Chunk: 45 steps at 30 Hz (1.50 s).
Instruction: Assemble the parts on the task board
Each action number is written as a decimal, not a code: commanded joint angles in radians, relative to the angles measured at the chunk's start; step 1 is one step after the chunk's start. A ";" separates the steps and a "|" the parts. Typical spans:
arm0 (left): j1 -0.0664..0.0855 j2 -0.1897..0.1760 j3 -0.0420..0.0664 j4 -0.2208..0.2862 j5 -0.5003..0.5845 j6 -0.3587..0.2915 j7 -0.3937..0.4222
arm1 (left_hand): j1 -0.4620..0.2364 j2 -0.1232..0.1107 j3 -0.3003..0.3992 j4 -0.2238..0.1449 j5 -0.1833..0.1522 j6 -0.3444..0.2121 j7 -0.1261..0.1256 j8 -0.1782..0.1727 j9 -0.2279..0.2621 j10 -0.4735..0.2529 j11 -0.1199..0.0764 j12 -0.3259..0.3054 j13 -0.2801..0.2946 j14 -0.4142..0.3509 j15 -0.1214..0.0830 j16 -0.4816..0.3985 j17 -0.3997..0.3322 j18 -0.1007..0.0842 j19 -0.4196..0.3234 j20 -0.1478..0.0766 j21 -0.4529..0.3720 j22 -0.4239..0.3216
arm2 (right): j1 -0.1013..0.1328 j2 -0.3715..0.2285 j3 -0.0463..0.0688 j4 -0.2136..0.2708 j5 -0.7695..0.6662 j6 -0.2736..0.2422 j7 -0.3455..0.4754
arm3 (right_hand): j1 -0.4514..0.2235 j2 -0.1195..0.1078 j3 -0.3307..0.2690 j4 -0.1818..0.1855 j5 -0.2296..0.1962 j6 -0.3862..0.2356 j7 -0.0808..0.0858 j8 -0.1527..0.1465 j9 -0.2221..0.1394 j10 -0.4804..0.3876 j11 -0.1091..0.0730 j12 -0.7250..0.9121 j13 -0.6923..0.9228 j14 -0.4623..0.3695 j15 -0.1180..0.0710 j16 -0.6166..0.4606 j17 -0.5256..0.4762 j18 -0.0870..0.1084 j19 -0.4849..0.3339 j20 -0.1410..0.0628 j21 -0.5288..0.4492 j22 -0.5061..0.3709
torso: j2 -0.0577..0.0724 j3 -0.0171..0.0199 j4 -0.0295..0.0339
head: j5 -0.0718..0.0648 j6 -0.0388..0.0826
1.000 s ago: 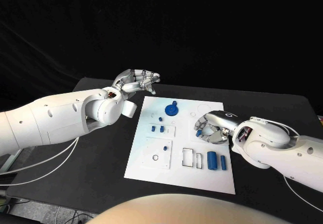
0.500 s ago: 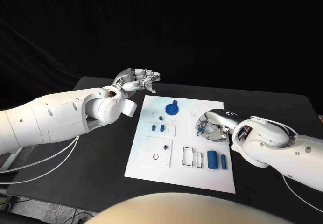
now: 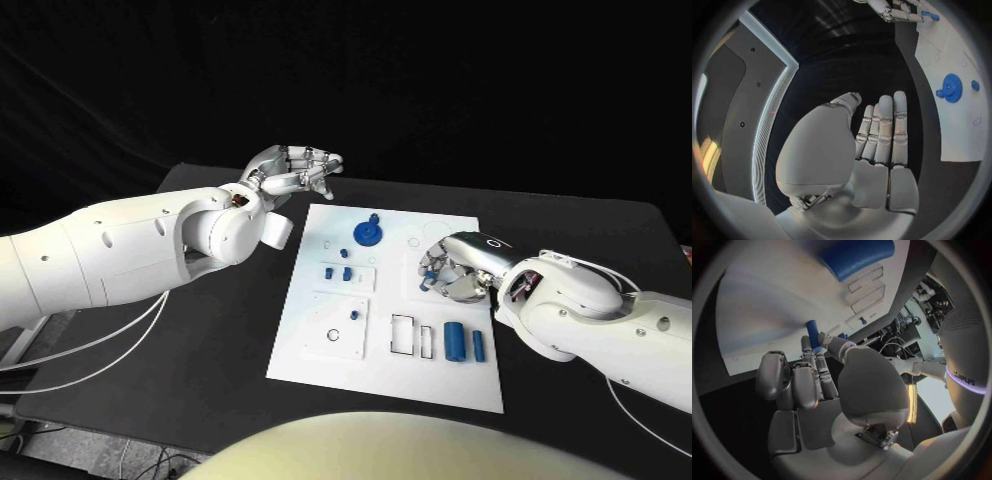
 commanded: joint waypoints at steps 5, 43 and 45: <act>0.001 0.004 0.001 -0.002 0.004 0.013 0.004 | 0.005 0.004 0.003 -0.001 0.002 -0.007 -0.001 0.003 0.001 -0.006 -0.001 0.006 0.002 -0.002 0.003 0.000 -0.001 0.012 -0.001 0.004 0.000 0.002 | 0.025 -0.035 0.005 0.067 0.008 -0.035 -0.006 | 0.024 0.025 0.004 -0.005 0.004 0.006 -0.001 0.010 0.003 0.044 -0.036 0.003 0.002 0.013 -0.008 0.004 -0.003 -0.014 0.006 -0.001 0.004 0.004 | -0.001 -0.0004 0.0002 | 0.002 0.002; 0.000 0.033 0.001 -0.013 0.004 0.025 0.004 | 0.010 0.005 0.007 -0.005 0.003 -0.009 -0.001 0.006 0.002 -0.010 -0.001 0.009 0.002 -0.004 0.003 0.000 -0.002 0.013 -0.002 0.004 0.001 0.003 | -0.089 0.247 -0.016 0.047 -0.048 -0.012 0.067 | 0.025 0.021 0.015 -0.013 0.010 -0.003 0.004 0.011 0.007 0.037 -0.031 -0.004 0.001 0.012 -0.006 0.002 -0.012 -0.011 -0.002 -0.001 -0.008 -0.003 | 0.002 0.0004 -0.0002 | 0.030 -0.003; 0.000 0.033 0.001 -0.013 0.005 0.025 0.003 | 0.010 0.005 0.007 -0.005 0.003 -0.009 -0.001 0.006 0.002 -0.010 -0.001 0.009 0.002 -0.004 0.003 0.000 -0.002 0.013 -0.002 0.004 0.001 0.003 | -0.094 0.254 -0.017 0.038 -0.049 -0.008 0.066 | 0.024 0.021 0.015 -0.013 0.010 -0.003 0.005 0.011 0.007 0.037 -0.031 -0.004 0.001 0.012 -0.005 0.001 -0.012 -0.011 -0.002 -0.001 -0.009 -0.003 | 0.001 0.0004 -0.0006 | 0.030 -0.003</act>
